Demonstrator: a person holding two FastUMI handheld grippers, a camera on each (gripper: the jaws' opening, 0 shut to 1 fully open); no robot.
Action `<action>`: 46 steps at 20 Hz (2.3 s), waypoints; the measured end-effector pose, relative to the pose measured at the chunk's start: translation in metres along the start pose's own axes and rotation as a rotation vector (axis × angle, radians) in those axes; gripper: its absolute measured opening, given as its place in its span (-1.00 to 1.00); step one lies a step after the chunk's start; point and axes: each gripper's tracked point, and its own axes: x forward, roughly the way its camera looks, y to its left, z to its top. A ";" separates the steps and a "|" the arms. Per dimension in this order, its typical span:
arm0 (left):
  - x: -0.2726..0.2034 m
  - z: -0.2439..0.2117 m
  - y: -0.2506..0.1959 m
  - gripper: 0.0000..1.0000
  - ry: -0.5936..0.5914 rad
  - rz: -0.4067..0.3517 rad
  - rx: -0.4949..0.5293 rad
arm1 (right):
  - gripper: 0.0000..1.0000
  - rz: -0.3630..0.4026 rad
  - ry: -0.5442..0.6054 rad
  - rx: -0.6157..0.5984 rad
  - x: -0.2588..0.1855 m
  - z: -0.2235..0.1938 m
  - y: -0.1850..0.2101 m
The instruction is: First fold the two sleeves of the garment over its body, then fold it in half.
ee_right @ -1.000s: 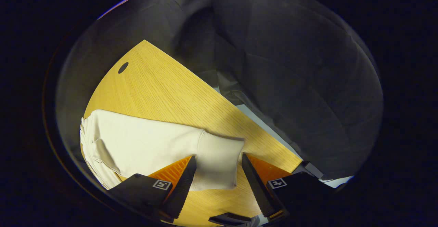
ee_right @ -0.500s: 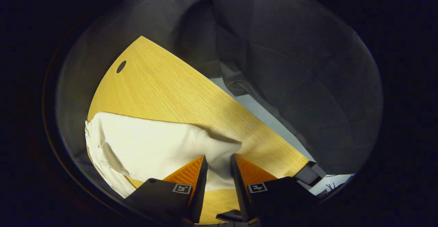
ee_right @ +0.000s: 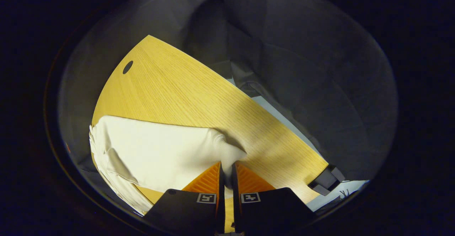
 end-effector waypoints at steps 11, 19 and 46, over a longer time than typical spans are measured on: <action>0.003 0.006 0.010 0.91 -0.039 -0.051 -0.042 | -1.00 -0.038 -0.077 -0.016 -0.036 -0.001 0.016; 0.009 -0.010 0.036 0.92 -0.060 -0.117 -0.056 | -1.00 0.023 -0.183 -0.006 -0.132 0.012 0.082; 0.022 -0.063 0.165 0.92 -0.027 -0.131 -0.109 | -1.00 0.372 -0.192 -0.724 -0.192 -0.194 0.556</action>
